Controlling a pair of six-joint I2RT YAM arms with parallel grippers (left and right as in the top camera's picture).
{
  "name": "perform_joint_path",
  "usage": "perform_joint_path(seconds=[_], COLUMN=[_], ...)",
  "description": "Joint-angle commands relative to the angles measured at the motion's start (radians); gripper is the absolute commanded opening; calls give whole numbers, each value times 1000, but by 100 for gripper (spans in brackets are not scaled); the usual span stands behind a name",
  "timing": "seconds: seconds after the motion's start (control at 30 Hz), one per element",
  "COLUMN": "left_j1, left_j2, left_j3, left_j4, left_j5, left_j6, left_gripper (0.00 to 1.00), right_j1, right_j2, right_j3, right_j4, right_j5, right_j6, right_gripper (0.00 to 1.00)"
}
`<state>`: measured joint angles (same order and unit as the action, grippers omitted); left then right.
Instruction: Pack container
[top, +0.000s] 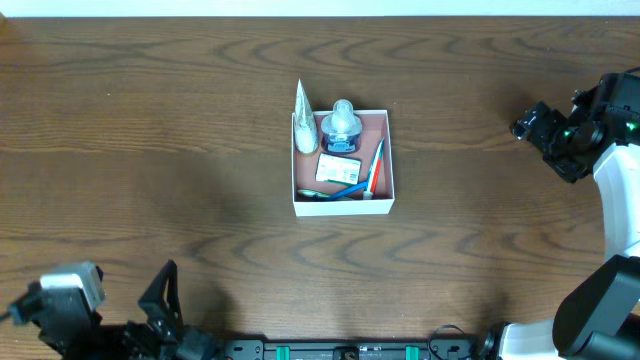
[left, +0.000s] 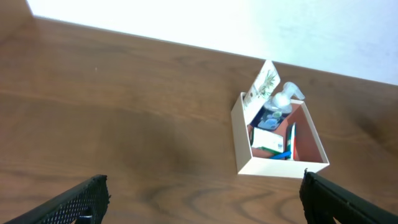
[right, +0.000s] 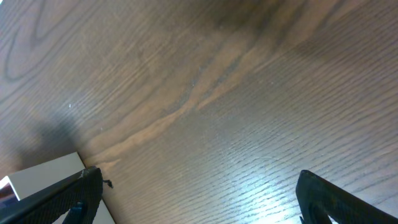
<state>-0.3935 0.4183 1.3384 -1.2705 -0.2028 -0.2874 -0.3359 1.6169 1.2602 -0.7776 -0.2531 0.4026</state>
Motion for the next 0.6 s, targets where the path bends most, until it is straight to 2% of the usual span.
perform_joint_path(seconds=[0.0,0.2,0.37,0.57], left_j1=[87,214,296,382], left_j2=[-66,-148,-172,-207], left_j3=[-69,-276,-489,-750], left_j4=[51,295,543,887], left_j5=[153,325,415,602], left_j6=[183,389,396,396], left_gripper=[98,98,98,98], right_j1=[-5,-5,-5,-5], right_j2=[3,3,3,3], right_j3=[-1,-1,-1,-1], right_j4=[0,0,-1,-1], right_j5=[3,3,3,3], right_j6=[8,8,8,8], right_gripper=[99,99,99,99])
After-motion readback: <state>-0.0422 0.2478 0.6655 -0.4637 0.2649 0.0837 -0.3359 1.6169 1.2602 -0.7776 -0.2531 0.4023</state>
